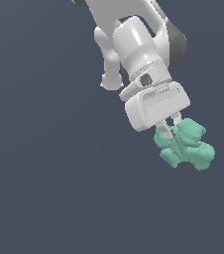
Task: Pick up the object and move it to a goal position.
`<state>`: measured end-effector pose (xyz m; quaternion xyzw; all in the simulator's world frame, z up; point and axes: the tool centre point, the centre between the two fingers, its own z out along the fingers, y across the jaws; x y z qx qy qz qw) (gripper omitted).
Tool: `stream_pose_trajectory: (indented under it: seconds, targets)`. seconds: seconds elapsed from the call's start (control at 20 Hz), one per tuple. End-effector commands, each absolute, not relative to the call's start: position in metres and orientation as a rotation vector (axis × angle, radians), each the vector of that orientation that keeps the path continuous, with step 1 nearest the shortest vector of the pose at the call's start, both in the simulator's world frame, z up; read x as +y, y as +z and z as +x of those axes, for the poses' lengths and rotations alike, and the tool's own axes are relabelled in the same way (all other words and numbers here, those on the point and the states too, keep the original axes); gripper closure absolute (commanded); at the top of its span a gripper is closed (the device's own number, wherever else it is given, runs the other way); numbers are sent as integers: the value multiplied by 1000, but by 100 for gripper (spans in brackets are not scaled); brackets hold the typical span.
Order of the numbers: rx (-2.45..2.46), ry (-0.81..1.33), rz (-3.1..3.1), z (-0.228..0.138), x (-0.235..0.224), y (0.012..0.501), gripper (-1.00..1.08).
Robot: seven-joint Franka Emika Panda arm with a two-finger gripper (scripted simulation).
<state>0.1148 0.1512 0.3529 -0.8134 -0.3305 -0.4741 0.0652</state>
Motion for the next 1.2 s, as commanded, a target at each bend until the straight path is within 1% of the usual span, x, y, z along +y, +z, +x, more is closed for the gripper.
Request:
stream_pose_trajectory:
  seconds: [0.0, 0.65, 1.15]
  targets:
    - [-1011, -1484, -2410, 116, 155, 368, 108]
    - [-1076, -1725, -2173, 110, 171, 441, 108]
    - [-1102, -1797, -2081, 104, 178, 463, 108]
